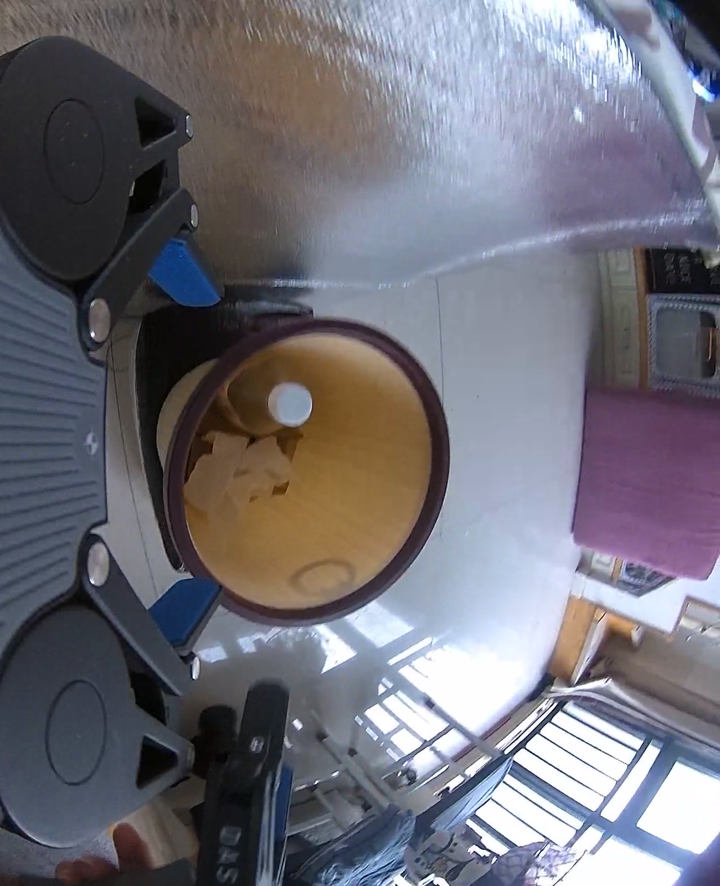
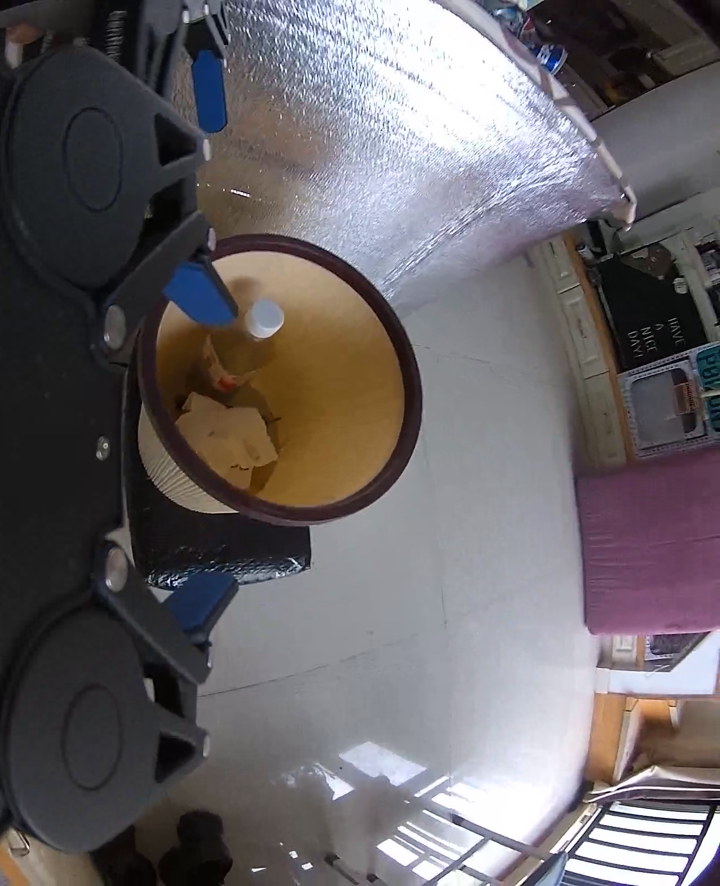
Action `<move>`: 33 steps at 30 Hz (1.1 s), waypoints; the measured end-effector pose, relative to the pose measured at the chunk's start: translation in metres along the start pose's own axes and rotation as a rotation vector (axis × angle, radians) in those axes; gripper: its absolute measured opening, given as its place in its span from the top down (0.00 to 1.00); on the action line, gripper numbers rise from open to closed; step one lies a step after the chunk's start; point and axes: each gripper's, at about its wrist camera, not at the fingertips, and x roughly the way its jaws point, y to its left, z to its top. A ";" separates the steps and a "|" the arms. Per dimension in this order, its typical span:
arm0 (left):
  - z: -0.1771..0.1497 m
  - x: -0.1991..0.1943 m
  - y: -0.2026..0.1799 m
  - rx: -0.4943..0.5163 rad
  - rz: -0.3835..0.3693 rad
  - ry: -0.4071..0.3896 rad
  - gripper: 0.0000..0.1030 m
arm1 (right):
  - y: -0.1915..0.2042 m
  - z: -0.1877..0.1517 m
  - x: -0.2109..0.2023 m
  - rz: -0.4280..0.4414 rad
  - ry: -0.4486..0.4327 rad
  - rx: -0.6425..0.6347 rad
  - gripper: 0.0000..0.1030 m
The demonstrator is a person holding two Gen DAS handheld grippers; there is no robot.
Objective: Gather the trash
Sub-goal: 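Move both tools from the wastebasket back to the table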
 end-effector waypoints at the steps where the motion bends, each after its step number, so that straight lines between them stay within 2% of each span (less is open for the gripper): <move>1: -0.001 -0.003 0.002 -0.006 0.008 -0.005 0.00 | 0.000 -0.002 -0.004 -0.009 -0.009 -0.007 0.01; 12: -0.009 -0.049 0.004 -0.011 0.018 -0.107 0.00 | -0.005 -0.021 -0.054 -0.067 -0.071 -0.038 0.00; 21: -0.013 -0.088 -0.004 0.015 0.025 -0.154 0.00 | -0.008 -0.024 -0.094 -0.048 -0.119 -0.048 0.00; 33: -0.018 -0.181 0.005 0.014 0.007 -0.350 0.00 | 0.026 -0.018 -0.175 -0.037 -0.292 -0.111 0.00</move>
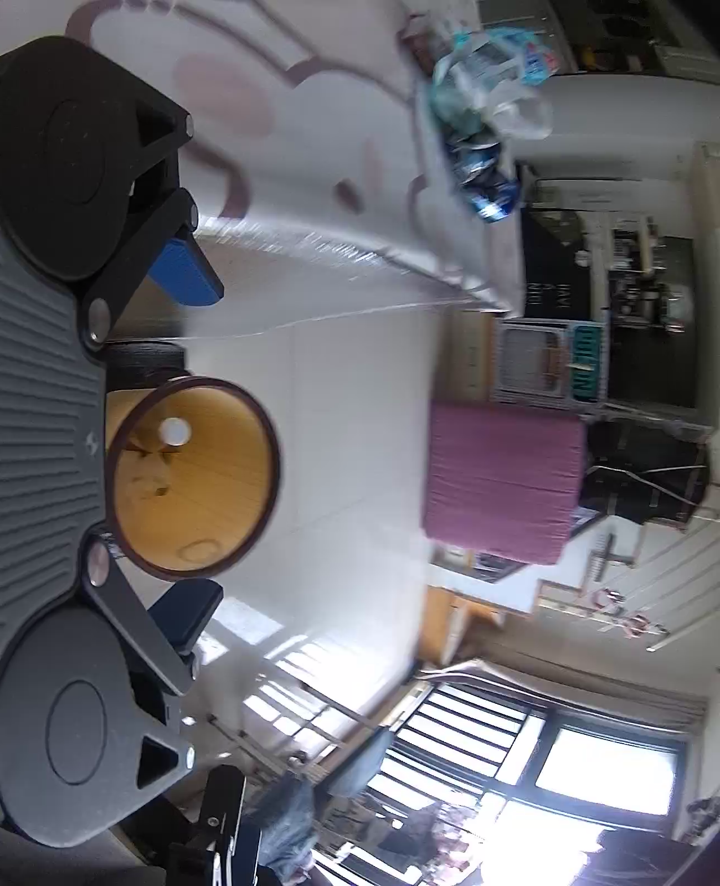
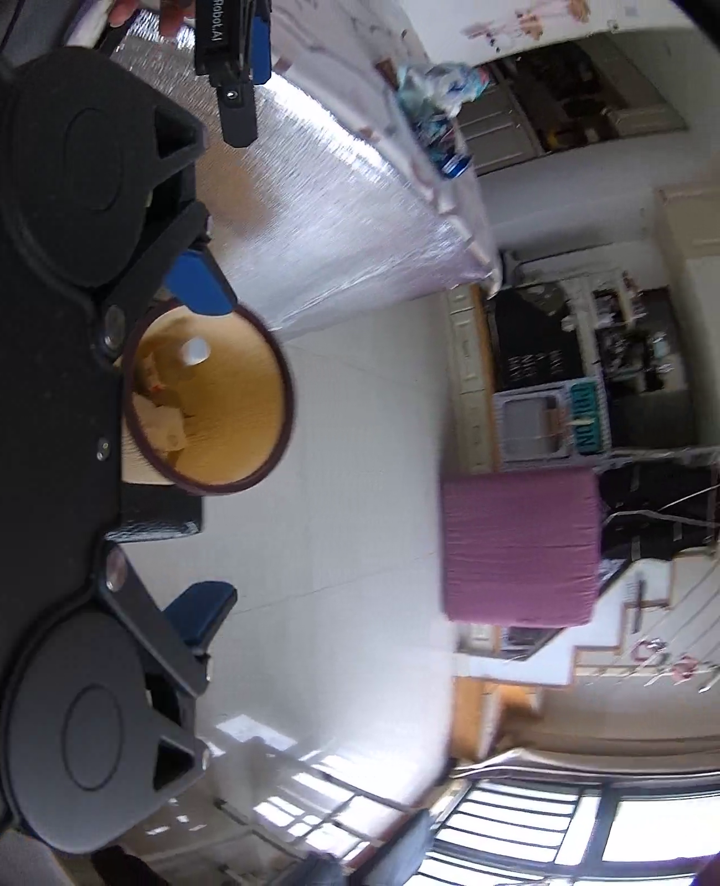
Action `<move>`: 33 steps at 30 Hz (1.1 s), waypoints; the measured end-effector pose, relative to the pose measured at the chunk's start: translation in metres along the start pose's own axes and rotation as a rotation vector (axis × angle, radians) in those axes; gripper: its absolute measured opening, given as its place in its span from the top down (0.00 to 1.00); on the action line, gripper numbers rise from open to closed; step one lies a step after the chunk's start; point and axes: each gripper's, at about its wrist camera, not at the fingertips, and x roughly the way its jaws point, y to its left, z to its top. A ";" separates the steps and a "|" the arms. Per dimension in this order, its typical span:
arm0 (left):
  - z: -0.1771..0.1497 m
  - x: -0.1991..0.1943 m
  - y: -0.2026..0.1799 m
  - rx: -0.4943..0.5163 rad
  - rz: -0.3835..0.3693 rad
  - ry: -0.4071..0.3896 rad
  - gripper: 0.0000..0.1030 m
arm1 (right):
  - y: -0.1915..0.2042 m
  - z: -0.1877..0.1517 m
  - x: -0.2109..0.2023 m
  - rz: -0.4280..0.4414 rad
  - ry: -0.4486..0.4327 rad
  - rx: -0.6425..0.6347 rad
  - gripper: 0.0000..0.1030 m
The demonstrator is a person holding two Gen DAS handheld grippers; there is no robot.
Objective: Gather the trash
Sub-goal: 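Move both tools from the wastebasket back to the table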
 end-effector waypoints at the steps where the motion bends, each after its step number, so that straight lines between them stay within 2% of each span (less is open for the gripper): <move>1: 0.002 -0.006 0.002 0.000 -0.004 -0.015 0.00 | 0.004 0.003 -0.006 0.005 -0.021 -0.007 0.00; 10: 0.014 -0.056 0.031 0.040 0.020 -0.115 0.00 | 0.055 0.025 -0.034 0.083 -0.143 -0.061 0.00; 17: 0.013 -0.086 0.076 0.055 0.085 -0.170 0.00 | 0.102 0.037 -0.038 0.150 -0.211 -0.121 0.00; 25: 0.011 -0.097 0.155 0.035 0.199 -0.192 0.00 | 0.165 0.043 -0.013 0.224 -0.217 -0.217 0.00; 29: 0.015 -0.090 0.199 0.022 0.278 -0.177 0.00 | 0.197 0.046 0.005 0.245 -0.208 -0.241 0.00; 33: 0.029 -0.079 0.240 0.028 0.324 -0.173 0.00 | 0.221 0.053 0.023 0.284 -0.202 -0.244 0.00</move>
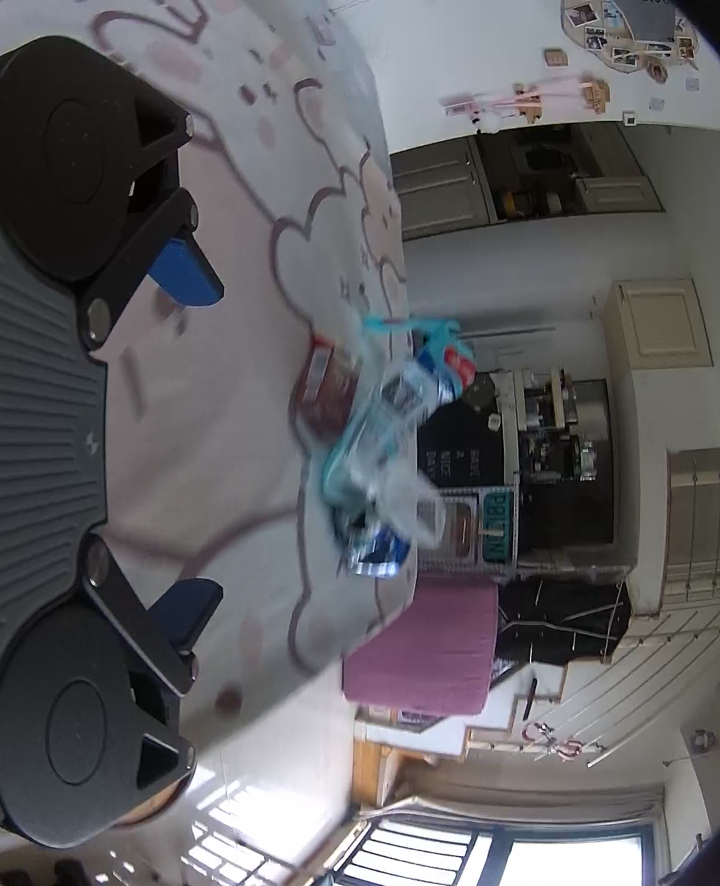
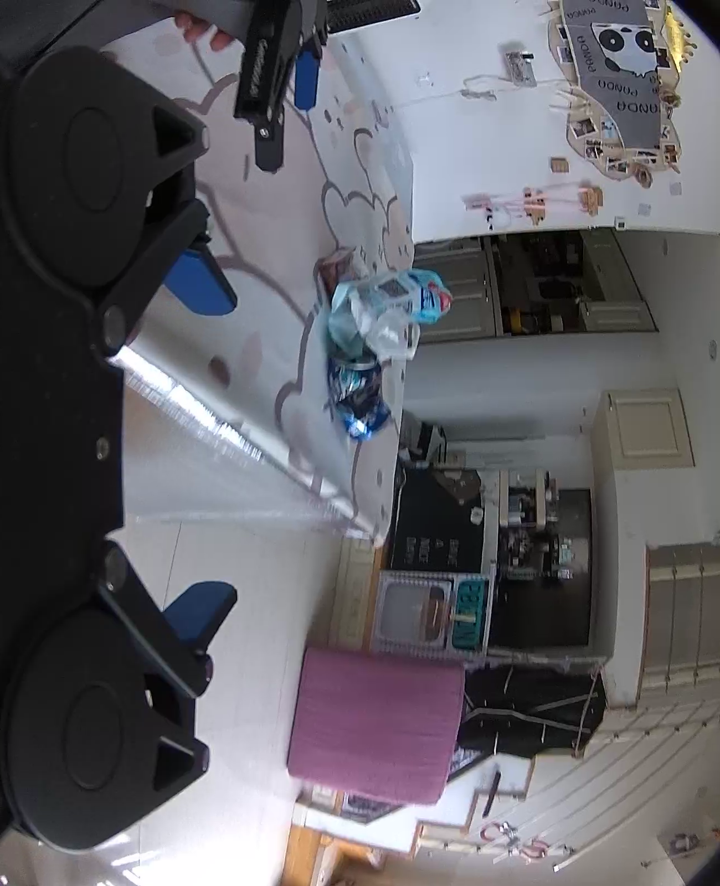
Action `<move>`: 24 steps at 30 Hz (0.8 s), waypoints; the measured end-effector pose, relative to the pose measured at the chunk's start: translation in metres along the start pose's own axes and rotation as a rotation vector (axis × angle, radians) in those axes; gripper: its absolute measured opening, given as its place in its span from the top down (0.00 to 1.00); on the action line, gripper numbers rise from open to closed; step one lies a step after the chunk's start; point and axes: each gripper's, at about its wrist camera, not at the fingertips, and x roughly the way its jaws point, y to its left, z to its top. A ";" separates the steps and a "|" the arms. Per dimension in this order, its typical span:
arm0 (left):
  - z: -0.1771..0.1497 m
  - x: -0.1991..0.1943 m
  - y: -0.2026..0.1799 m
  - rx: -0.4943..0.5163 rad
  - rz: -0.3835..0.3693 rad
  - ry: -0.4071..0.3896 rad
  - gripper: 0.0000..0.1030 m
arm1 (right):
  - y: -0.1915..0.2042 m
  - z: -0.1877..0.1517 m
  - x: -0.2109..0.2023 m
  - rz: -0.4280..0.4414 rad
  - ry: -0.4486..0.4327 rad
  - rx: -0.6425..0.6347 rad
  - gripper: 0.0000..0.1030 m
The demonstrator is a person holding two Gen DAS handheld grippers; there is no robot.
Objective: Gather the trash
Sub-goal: 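Move both tools from the wastebasket back to the table, then grasp the red cigarette box with the left tool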
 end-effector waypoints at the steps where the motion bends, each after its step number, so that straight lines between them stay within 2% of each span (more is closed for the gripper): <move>1: 0.004 0.008 0.007 0.013 0.002 0.002 0.00 | 0.004 0.001 0.007 0.008 -0.003 0.001 0.00; 7: 0.029 0.065 0.026 0.207 -0.048 0.018 0.00 | 0.022 0.006 0.047 0.037 0.005 -0.001 0.00; 12: 0.040 0.116 0.037 0.249 -0.119 0.089 0.00 | 0.033 0.014 0.081 0.023 -0.002 -0.051 0.00; 17: 0.044 0.163 0.037 0.351 -0.082 0.082 0.00 | 0.032 0.032 0.119 0.039 -0.022 -0.101 0.00; 19: 0.048 0.179 0.043 0.335 -0.092 0.088 0.00 | 0.032 0.042 0.135 0.047 -0.043 -0.124 0.04; 22: 0.054 0.198 0.057 0.242 -0.140 0.088 0.00 | 0.030 0.054 0.162 0.084 -0.051 -0.135 0.14; 24: 0.054 0.208 0.067 0.177 -0.171 0.082 0.00 | 0.028 0.060 0.178 0.099 -0.056 -0.135 0.14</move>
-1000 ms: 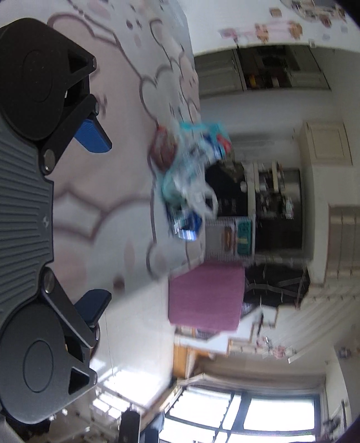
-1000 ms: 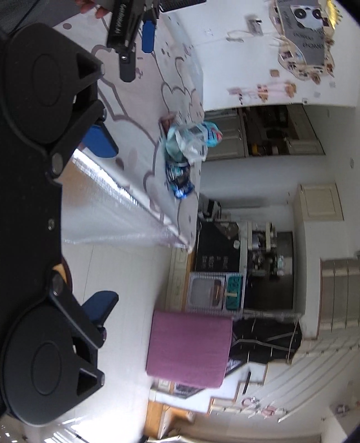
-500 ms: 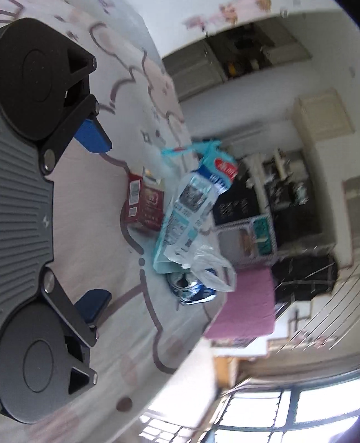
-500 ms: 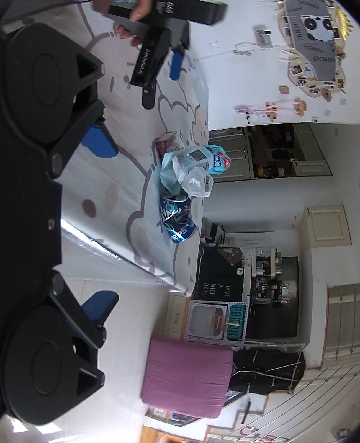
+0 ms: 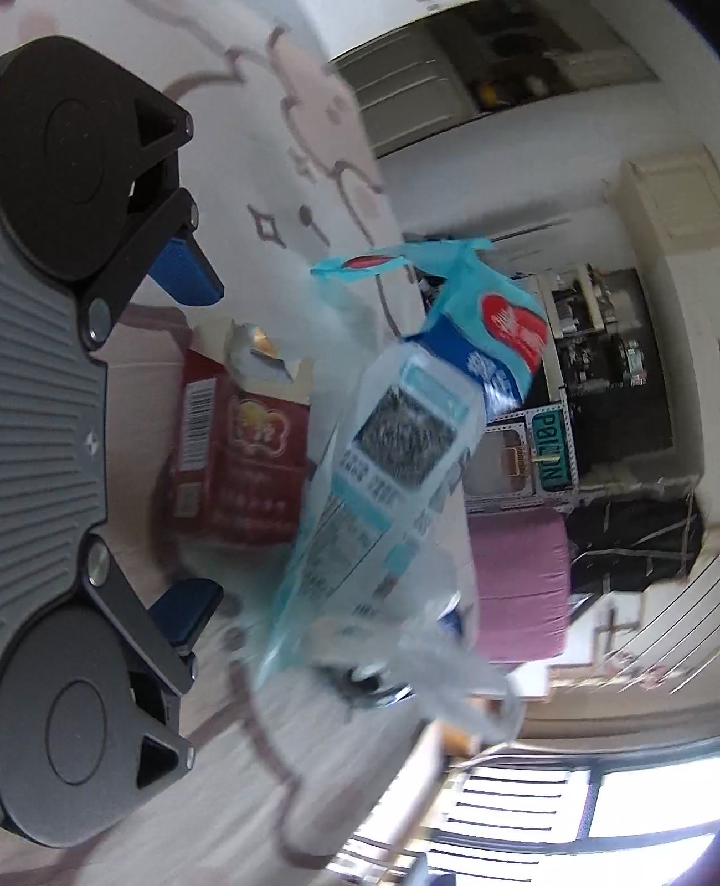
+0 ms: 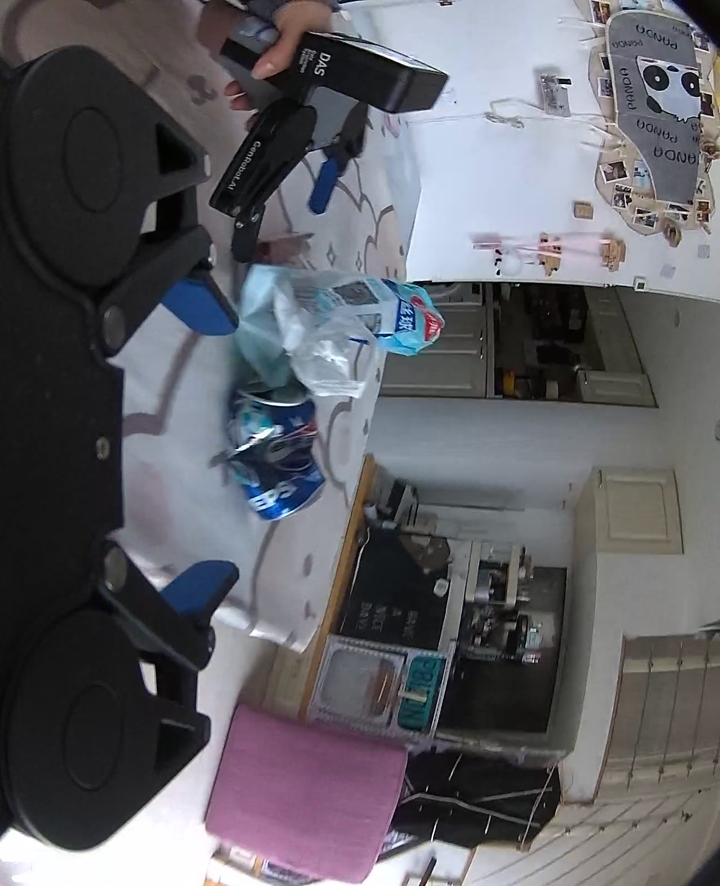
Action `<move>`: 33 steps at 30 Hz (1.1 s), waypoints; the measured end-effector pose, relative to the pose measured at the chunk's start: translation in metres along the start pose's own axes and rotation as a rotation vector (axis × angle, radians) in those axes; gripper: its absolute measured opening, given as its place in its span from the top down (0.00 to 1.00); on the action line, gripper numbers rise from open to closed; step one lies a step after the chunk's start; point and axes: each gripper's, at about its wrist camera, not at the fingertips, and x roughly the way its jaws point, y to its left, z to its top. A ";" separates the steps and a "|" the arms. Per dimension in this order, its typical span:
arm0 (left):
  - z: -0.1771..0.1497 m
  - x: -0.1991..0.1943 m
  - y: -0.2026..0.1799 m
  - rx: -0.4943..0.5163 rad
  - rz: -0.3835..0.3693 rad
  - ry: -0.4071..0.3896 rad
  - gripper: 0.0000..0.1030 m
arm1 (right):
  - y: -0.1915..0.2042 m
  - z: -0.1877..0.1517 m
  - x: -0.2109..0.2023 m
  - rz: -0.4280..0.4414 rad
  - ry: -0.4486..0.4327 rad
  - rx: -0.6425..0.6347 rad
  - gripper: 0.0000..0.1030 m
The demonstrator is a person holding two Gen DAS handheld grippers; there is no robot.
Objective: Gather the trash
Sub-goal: 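Grasp the red cigarette box with the left tool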
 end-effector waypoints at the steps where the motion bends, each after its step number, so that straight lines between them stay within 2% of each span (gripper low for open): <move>1: -0.001 0.004 0.003 -0.017 -0.009 -0.007 0.00 | -0.002 0.002 0.008 0.008 -0.007 0.002 0.14; 3: -0.001 0.012 0.007 -0.042 -0.037 0.032 0.00 | -0.002 0.007 0.022 0.033 -0.018 -0.003 0.14; 6: 0.001 0.014 0.016 -0.092 -0.088 0.019 0.00 | 0.004 0.013 0.040 0.062 -0.029 -0.026 0.14; 9: 0.001 0.016 0.017 -0.110 -0.091 0.025 0.08 | 0.013 0.023 0.056 0.088 -0.044 -0.035 0.14; 11: 0.002 0.015 0.017 -0.110 -0.094 0.015 0.09 | 0.020 0.030 0.064 0.104 -0.053 -0.030 0.16; 12: 0.001 0.012 0.016 -0.107 -0.100 0.005 0.09 | 0.024 0.034 0.068 0.104 -0.050 -0.029 0.26; 13: 0.001 0.011 0.015 -0.103 -0.106 -0.001 0.10 | 0.027 0.037 0.072 0.108 -0.040 -0.031 0.40; 14: 0.000 0.008 0.012 -0.100 -0.112 0.004 0.10 | 0.029 0.038 0.075 0.113 -0.028 -0.029 0.47; 16: -0.005 0.003 0.007 -0.091 -0.102 0.025 0.10 | 0.032 0.039 0.076 0.131 -0.005 -0.012 0.82; 17: -0.008 -0.002 0.003 -0.083 -0.095 0.026 0.10 | 0.034 0.038 0.074 0.134 0.000 -0.009 0.90; 18: -0.012 -0.009 0.000 -0.083 -0.100 0.027 0.10 | 0.036 0.037 0.071 0.133 0.004 -0.010 0.94; 27: -0.058 -0.090 -0.028 -0.082 -0.197 0.050 0.10 | 0.046 0.017 -0.007 0.184 -0.001 0.002 0.96; 33: -0.088 -0.156 -0.056 0.020 -0.291 0.057 0.10 | 0.054 0.000 -0.076 0.250 -0.027 0.038 0.96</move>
